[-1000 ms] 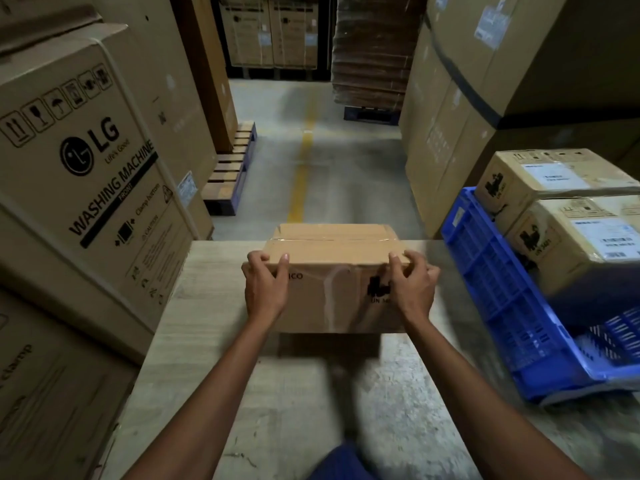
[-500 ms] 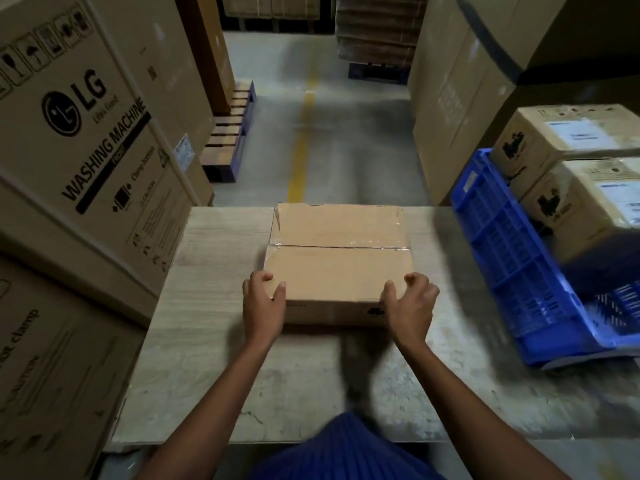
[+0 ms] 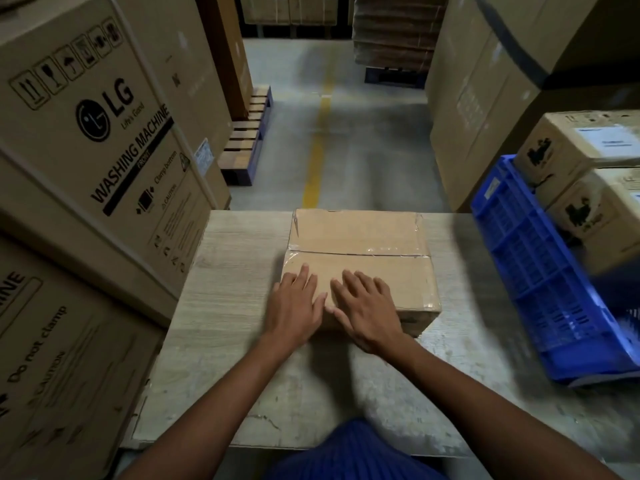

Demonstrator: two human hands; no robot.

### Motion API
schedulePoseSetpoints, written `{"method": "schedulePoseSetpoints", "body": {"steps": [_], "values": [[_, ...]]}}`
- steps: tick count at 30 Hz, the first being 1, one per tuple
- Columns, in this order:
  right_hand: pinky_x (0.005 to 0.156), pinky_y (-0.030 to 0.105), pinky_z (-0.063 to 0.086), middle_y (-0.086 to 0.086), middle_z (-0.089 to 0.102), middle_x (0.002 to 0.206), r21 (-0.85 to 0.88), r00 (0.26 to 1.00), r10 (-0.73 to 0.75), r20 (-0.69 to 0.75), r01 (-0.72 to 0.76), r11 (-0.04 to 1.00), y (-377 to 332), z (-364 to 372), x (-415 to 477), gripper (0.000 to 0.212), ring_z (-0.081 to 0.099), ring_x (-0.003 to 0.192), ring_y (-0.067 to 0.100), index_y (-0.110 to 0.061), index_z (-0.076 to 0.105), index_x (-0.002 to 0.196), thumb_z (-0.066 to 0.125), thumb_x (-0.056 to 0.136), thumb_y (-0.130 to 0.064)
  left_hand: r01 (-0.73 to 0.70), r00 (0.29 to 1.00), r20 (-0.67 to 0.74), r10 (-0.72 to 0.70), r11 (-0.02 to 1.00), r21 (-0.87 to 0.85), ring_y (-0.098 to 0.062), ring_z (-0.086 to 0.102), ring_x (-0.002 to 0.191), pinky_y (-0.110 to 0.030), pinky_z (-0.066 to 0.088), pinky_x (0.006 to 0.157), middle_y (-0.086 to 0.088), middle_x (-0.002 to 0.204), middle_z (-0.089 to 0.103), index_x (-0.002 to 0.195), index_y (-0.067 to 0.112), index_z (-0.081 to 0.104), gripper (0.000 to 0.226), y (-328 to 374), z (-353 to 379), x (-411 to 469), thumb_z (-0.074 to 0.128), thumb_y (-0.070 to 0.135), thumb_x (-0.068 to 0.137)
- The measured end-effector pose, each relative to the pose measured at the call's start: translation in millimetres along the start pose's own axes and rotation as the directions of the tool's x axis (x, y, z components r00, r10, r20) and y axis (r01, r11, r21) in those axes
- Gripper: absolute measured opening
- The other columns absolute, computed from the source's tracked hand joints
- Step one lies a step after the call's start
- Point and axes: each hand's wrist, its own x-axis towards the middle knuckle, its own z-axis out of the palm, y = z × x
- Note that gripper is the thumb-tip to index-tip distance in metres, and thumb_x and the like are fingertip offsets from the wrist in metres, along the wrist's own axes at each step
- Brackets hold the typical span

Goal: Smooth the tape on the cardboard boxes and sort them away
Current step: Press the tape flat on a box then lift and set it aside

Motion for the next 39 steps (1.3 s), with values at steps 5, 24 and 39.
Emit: {"method": "schedulePoseSetpoints", "body": {"steps": [5, 24, 39], "values": [[0.102, 0.056, 0.034, 0.011, 0.044, 0.147, -0.065, 0.994, 0.03, 0.106, -0.024, 0.998, 10, -25, 41, 0.064, 0.043, 0.133, 0.034, -0.025, 0.047, 0.138, 0.01, 0.096, -0.055, -0.036, 0.992, 0.121, 0.029, 0.998, 0.054, -0.035, 0.03, 0.143, -0.045, 0.027, 0.115, -0.009, 0.165, 0.021, 0.152, 0.021, 0.037, 0.055, 5, -8, 37, 0.032, 0.047, 0.103], [0.115, 0.068, 0.014, 0.015, 0.014, 0.167, 0.033, 0.886, 0.417, 0.201, -0.432, 0.901, 43, -21, 25, 0.071, 0.01, 0.154, 0.031, -0.013, 0.02, 0.159, 0.026, 0.102, -0.056, -0.091, 0.977, 0.184, 0.109, 0.991, -0.101, -0.024, 0.008, 0.154, -0.052, 0.009, 0.121, -0.004, 0.167, 0.013, 0.156, 0.033, 0.025, 0.053, 52, 8, 56, 0.025, 0.046, 0.105], [0.12, 0.06, 0.004, 0.015, 0.007, 0.168, 0.073, 0.852, 0.517, 0.079, -0.522, 0.85, 54, -3, -21, 0.075, 0.0, 0.156, 0.029, -0.023, 0.019, 0.161, 0.003, 0.095, -0.055, -0.137, 0.969, 0.196, 0.153, 0.986, -0.097, -0.028, -0.001, 0.154, -0.055, 0.003, 0.121, -0.006, 0.168, -0.002, 0.159, 0.035, 0.01, 0.054, 88, 17, 43, 0.019, 0.046, 0.107]]}}
